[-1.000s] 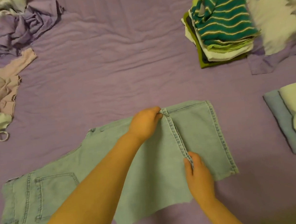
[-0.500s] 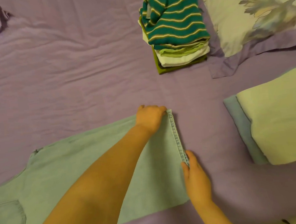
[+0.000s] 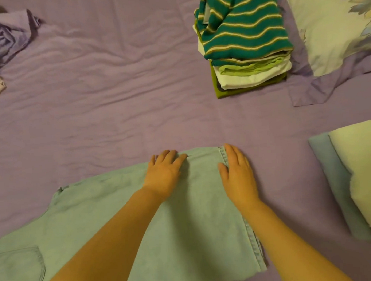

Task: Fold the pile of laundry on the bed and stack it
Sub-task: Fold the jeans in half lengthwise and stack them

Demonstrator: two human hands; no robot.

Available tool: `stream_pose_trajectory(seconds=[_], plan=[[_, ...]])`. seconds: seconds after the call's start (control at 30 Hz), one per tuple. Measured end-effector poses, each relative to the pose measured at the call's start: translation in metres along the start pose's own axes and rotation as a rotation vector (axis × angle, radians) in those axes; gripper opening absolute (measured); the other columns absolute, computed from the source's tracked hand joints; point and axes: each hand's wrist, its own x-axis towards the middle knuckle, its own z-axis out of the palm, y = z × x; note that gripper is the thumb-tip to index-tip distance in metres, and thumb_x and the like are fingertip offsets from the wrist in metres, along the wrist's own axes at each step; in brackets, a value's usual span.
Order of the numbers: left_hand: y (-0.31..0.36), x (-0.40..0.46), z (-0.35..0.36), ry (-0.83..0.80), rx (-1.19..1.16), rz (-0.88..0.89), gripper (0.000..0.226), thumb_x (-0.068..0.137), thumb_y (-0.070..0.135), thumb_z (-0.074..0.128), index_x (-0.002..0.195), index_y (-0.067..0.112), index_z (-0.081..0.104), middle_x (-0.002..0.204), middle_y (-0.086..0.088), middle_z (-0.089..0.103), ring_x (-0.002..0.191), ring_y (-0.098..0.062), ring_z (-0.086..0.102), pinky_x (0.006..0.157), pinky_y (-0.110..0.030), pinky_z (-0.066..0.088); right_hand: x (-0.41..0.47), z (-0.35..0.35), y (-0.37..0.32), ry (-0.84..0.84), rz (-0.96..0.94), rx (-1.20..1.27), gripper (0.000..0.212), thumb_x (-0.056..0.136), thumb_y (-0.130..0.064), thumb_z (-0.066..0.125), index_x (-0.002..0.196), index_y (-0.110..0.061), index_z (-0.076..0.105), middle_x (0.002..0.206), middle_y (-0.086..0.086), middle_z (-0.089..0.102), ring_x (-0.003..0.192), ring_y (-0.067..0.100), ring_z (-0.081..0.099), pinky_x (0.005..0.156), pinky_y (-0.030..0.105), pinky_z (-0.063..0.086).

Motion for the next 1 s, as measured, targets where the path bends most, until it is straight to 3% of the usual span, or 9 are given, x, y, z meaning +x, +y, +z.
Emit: stream_pose_trajectory(seconds=[0.1,0.23,0.37,0.5,0.6,0.7,0.83,0.9,1.0], plan=[[-0.019,-0.011,0.009,0.040,-0.079,-0.097,0.048,0.101,0.029,0.040,0.147,0.026,0.028,0.153,0.000,0.026,0.142,-0.021,0.020,0.117,-0.042,0.013,0.037,0.003,-0.004,-0.108,-0.064,-0.120,0.055,0.097,-0.023,0.050,0.148,-0.015,0.029,0.149,0.009,0.036,0.134,0.029,0.033,0.109,0.038,0.029],[-0.034,-0.009,0.007,0.091,-0.163,-0.168,0.040,0.098,0.035,0.047,0.136,0.024,0.045,0.141,0.002,0.040,0.129,-0.022,0.037,0.110,-0.035,0.022,0.051,0.000,-0.002,-0.225,-0.159,-0.300,0.035,0.095,-0.031,0.053,0.129,-0.023,0.053,0.130,0.002,0.050,0.122,0.024,0.037,0.100,0.033,0.033],[-0.041,-0.004,0.002,0.053,-0.179,-0.198,0.032,0.095,0.036,0.052,0.123,0.019,0.051,0.132,-0.004,0.044,0.123,-0.026,0.039,0.109,-0.038,0.024,0.057,-0.008,-0.012,-0.294,-0.185,-0.341,0.037,0.092,-0.031,0.058,0.129,-0.030,0.051,0.127,0.000,0.051,0.119,0.023,0.041,0.099,0.033,0.031],[-0.038,-0.001,0.001,0.124,-0.185,-0.243,0.019,0.099,0.032,0.046,0.110,0.017,0.051,0.119,-0.003,0.050,0.117,-0.026,0.041,0.116,-0.046,0.012,0.057,-0.016,-0.019,-0.111,-0.361,-0.540,0.023,0.086,-0.032,0.067,0.108,-0.025,0.067,0.093,0.001,0.065,0.095,0.027,0.055,0.079,0.035,0.027],[-0.037,0.002,0.005,0.164,-0.156,-0.273,0.020,0.100,0.034,0.042,0.112,0.018,0.048,0.117,-0.001,0.049,0.117,-0.024,0.040,0.118,-0.047,0.007,0.052,-0.009,-0.018,0.062,-0.404,-0.597,0.026,0.063,-0.017,0.087,0.086,-0.015,0.074,0.074,0.006,0.065,0.075,0.032,0.061,0.073,0.037,0.039],[-0.037,0.003,0.014,0.218,-0.209,-0.279,0.023,0.097,0.034,0.047,0.114,0.019,0.048,0.122,0.000,0.048,0.119,-0.023,0.038,0.115,-0.044,0.014,0.048,0.006,-0.021,0.109,-0.397,-0.625,0.043,0.052,0.002,0.087,0.091,-0.008,0.072,0.091,0.015,0.067,0.091,0.038,0.063,0.080,0.048,0.048],[-0.062,-0.017,0.021,0.304,-0.306,-0.268,0.034,0.093,0.040,0.053,0.120,0.020,0.056,0.128,0.000,0.048,0.126,-0.023,0.037,0.110,-0.039,0.019,0.039,0.029,-0.036,0.026,-0.571,-0.662,0.059,0.047,0.012,0.084,0.103,-0.004,0.071,0.109,0.021,0.066,0.108,0.043,0.060,0.094,0.063,0.040],[-0.088,-0.035,0.026,0.317,-0.300,-0.284,0.033,0.093,0.039,0.055,0.118,0.018,0.061,0.127,-0.004,0.052,0.126,-0.026,0.040,0.108,-0.040,0.022,0.035,0.043,-0.048,-0.037,-0.593,-0.636,0.055,0.047,0.005,0.089,0.099,-0.005,0.074,0.103,0.018,0.069,0.101,0.037,0.066,0.089,0.062,0.044],[-0.135,-0.063,0.034,0.289,-0.264,-0.381,0.034,0.098,0.040,0.047,0.114,0.017,0.064,0.127,-0.004,0.055,0.125,-0.026,0.042,0.106,-0.040,0.026,0.035,0.064,-0.073,-0.077,-0.508,-0.487,0.030,0.065,-0.006,0.084,0.094,-0.006,0.074,0.100,0.019,0.069,0.094,0.038,0.067,0.086,0.062,0.048]])
